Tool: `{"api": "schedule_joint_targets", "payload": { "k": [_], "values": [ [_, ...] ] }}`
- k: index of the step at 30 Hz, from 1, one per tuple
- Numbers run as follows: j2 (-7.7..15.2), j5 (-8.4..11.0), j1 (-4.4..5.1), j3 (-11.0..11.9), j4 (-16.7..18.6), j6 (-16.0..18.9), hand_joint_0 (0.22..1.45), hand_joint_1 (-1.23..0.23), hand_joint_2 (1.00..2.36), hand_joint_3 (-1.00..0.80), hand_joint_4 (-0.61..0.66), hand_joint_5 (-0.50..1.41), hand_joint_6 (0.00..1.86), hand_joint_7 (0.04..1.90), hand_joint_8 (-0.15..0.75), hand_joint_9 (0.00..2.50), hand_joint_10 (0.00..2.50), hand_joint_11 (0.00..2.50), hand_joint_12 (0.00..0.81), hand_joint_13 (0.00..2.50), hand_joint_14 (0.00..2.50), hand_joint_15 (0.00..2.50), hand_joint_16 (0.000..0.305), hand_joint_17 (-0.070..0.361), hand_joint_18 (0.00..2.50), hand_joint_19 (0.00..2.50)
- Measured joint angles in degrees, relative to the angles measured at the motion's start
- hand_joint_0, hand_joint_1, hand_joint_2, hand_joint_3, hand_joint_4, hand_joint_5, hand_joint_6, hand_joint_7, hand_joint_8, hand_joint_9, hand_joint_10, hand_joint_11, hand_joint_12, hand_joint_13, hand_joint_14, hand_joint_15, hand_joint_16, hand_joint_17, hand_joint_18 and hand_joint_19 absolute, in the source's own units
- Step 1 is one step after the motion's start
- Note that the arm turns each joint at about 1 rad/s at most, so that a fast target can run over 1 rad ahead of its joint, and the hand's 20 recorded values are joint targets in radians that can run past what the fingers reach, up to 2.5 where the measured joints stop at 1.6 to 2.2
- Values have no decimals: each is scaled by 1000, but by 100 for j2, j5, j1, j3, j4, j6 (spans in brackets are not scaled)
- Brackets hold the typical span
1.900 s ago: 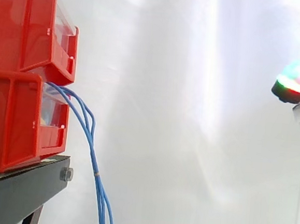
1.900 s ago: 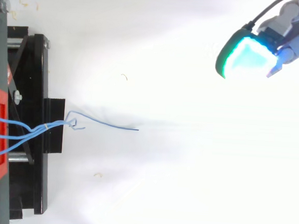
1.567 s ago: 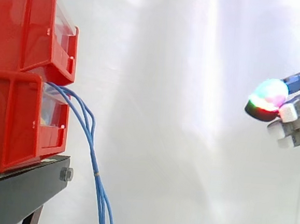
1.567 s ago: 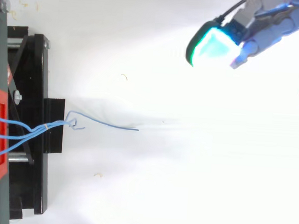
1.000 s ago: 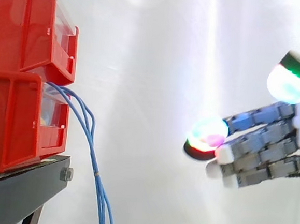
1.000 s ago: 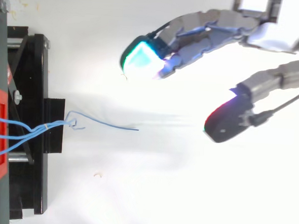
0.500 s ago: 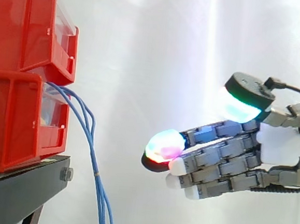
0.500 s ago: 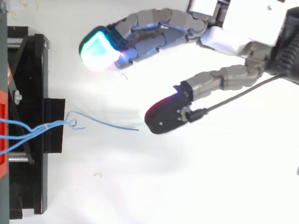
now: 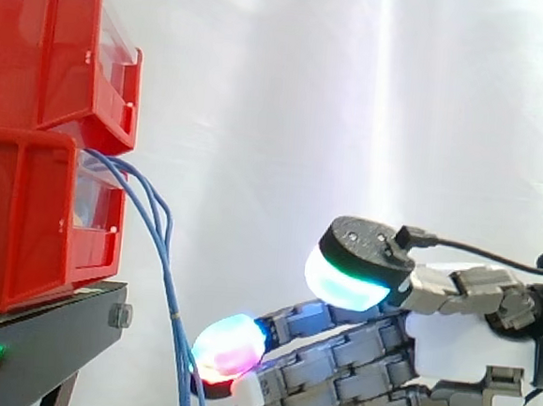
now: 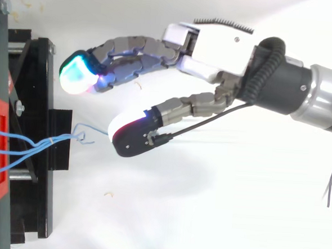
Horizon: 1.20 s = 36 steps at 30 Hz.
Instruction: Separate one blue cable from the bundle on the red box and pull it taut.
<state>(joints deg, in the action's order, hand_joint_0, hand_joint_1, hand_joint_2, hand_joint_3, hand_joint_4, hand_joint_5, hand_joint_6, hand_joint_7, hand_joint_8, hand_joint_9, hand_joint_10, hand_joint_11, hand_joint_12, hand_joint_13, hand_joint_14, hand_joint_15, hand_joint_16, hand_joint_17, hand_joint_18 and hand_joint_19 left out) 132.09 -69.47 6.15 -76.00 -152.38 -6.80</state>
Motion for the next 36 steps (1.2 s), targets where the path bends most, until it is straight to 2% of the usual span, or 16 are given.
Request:
{"api": "schedule_joint_targets", "payload": {
  "k": [7, 13, 17, 26, 31, 36],
  "values": [
    [249, 49, 120, 197, 51, -20, 504, -676, 1000, -500, 319, -165, 502, 717, 296, 591, 0, 29, 372, 467, 3, 93, 51, 115, 361, 229],
    [569, 39, 190, 443, 14, 375, 503, -675, 1000, -500, 322, -164, 502, 718, 301, 600, 2, 35, 373, 479, 3, 105, 51, 115, 369, 236],
    [617, -10, 232, 500, -172, 540, 505, -673, 1000, -500, 327, -159, 502, 735, 302, 606, 0, 39, 373, 487, 3, 107, 51, 115, 377, 243],
    [623, -253, 268, 649, -321, 576, 543, -676, 1000, -500, 399, -117, 502, 819, 293, 662, 0, 57, 361, 525, 4, 116, 49, 110, 416, 247],
    [611, -310, 287, 910, -787, 571, 545, -676, 1000, -500, 403, -109, 503, 857, 296, 686, 2, 65, 361, 538, 3, 121, 49, 109, 428, 260],
    [603, -429, 287, 1144, -1532, 573, 550, -678, 1000, -500, 397, -99, 503, 902, 300, 712, 2, 74, 357, 552, 4, 127, 48, 108, 448, 276]
  ]
}}
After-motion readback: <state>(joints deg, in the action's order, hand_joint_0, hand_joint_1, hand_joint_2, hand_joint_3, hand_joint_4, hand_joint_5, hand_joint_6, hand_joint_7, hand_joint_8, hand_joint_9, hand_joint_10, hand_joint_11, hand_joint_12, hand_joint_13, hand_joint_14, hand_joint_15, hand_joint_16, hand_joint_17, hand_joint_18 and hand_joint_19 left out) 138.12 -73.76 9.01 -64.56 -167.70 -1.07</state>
